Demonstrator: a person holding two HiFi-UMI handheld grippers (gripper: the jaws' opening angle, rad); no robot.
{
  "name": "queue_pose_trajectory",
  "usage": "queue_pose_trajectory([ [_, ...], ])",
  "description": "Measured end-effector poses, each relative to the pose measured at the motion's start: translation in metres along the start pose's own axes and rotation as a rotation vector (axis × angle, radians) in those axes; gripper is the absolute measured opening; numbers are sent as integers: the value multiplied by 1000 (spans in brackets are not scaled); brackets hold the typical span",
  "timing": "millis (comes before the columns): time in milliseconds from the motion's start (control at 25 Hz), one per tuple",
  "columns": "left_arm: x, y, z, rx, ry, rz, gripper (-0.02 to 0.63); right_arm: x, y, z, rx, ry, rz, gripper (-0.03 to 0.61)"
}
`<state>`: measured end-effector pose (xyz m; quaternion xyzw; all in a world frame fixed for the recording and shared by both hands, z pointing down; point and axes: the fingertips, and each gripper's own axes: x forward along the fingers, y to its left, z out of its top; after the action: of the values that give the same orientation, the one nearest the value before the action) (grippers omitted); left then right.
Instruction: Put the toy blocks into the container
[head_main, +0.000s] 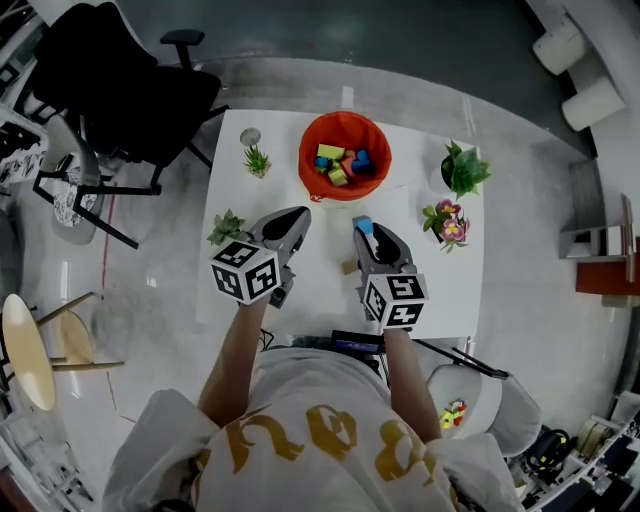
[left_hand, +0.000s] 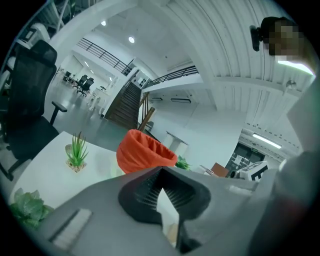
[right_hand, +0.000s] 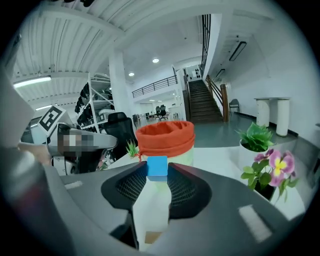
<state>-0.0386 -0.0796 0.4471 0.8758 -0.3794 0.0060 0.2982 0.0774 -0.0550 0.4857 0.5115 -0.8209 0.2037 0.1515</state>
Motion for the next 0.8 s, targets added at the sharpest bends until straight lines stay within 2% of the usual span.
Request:
queue_pose_trajectory([
  [360,-2,-7,22,36,-37,5,2,-5,6,34,-19,-72,-3,163],
  [800,0,-10,39,51,-73,-11,2,0,9,73,4,-150,37,163],
])
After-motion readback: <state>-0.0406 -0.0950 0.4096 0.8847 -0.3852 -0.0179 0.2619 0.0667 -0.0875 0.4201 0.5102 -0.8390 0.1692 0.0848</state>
